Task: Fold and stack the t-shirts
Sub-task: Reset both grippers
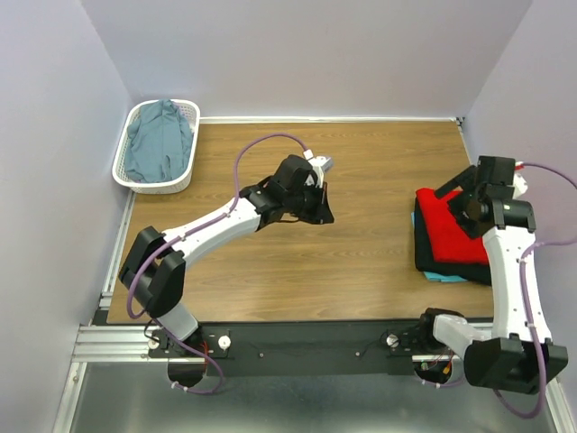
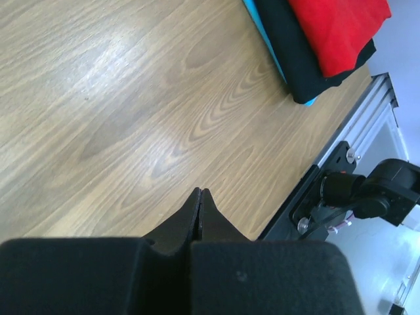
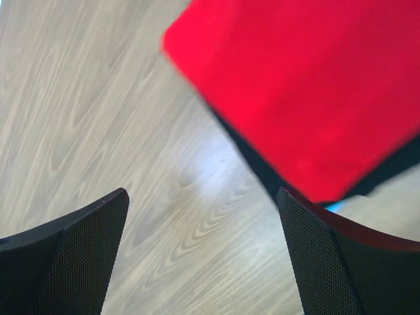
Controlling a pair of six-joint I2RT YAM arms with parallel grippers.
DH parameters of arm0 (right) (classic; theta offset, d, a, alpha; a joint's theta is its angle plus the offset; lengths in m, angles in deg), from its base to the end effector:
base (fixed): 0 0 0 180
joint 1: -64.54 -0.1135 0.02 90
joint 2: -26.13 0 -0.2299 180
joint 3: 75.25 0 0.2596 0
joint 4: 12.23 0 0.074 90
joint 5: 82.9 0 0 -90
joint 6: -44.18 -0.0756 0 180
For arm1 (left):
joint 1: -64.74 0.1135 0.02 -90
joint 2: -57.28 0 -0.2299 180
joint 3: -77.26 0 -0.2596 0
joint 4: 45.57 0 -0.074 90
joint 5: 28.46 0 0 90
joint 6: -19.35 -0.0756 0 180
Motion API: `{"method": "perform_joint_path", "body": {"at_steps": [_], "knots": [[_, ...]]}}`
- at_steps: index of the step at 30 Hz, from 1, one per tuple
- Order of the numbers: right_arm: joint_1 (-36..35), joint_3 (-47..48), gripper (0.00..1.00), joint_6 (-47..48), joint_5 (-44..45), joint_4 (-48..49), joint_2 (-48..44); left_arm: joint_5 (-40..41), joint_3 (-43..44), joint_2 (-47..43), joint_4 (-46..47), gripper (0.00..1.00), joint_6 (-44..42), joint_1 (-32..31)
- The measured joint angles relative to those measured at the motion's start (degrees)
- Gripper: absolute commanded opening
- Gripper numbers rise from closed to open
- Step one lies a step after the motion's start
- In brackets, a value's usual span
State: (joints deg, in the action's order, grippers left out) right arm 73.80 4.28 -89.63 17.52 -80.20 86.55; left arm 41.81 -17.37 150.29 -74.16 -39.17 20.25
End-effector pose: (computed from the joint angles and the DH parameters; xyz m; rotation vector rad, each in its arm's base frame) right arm 0.2440 -0.0536 0.2867 1.1477 2.1143 0.0586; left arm 0.2721 -0.3030 0.2228 0.4789 2.3446 -1.0705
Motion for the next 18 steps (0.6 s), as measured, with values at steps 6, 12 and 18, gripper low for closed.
{"method": "perform_joint_path", "body": {"at_steps": [6, 12, 18], "knots": [[-15.58, -0.87, 1.0, 0.31, -1.95, 7.91, 4.57, 5.51, -3.3, -8.02, 0.33, 0.0, 0.0, 1.97], [-37.68, 0.0, 1.0, -0.04, 0.79, 16.92, 13.88, 12.33, -10.38, -20.52, 2.19, 0.02, 0.02, 9.01], [-47.23, -0.94, 1.0, 1.07, 2.1, 25.53, 18.1, 20.28, -18.91, -31.5, 3.37, 0.06, 0.74, 11.28]]}}
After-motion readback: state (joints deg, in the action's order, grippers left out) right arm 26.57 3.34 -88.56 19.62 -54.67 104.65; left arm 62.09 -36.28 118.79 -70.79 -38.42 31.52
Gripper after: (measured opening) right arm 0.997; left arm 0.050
